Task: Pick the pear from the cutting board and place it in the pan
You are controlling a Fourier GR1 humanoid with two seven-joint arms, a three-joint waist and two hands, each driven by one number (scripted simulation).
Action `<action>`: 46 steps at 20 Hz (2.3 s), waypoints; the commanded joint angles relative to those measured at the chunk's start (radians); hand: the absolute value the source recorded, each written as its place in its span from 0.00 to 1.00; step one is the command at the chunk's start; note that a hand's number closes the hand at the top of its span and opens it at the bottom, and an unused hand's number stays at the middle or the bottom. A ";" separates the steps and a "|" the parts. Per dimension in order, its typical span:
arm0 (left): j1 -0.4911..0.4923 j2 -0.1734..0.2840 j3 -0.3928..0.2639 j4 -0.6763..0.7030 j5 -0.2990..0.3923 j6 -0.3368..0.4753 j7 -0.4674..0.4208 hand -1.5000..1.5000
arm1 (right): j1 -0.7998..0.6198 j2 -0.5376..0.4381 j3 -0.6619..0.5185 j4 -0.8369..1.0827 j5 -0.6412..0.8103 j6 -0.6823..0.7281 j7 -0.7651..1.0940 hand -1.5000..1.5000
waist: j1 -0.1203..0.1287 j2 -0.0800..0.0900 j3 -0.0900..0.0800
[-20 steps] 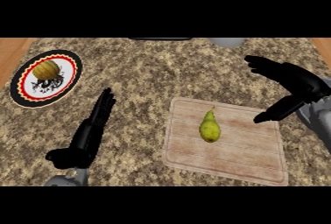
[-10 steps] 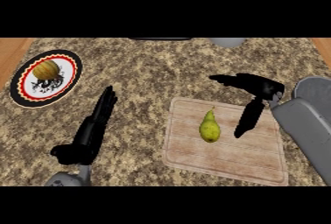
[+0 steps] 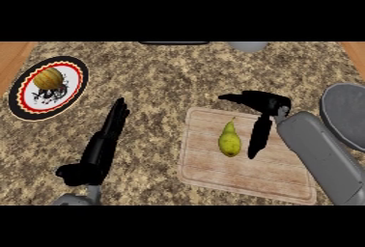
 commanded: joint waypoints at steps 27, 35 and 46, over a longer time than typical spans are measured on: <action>0.004 -0.043 0.078 -0.057 -0.050 -0.074 0.072 0.50 | 0.033 0.216 -0.031 0.286 0.419 -0.048 -0.262 1.00 | 0.016 0.005 0.001; -0.004 -0.056 0.105 0.005 -0.054 -0.080 0.025 0.50 | 0.102 0.240 -0.012 0.226 0.511 -0.169 -0.279 1.00 | -0.003 0.001 0.000; 0.066 -0.064 0.074 -0.056 -0.082 -0.080 0.035 0.50 | 0.066 0.168 -0.224 0.122 0.578 -0.491 -0.125 1.00 | -0.013 -0.009 0.000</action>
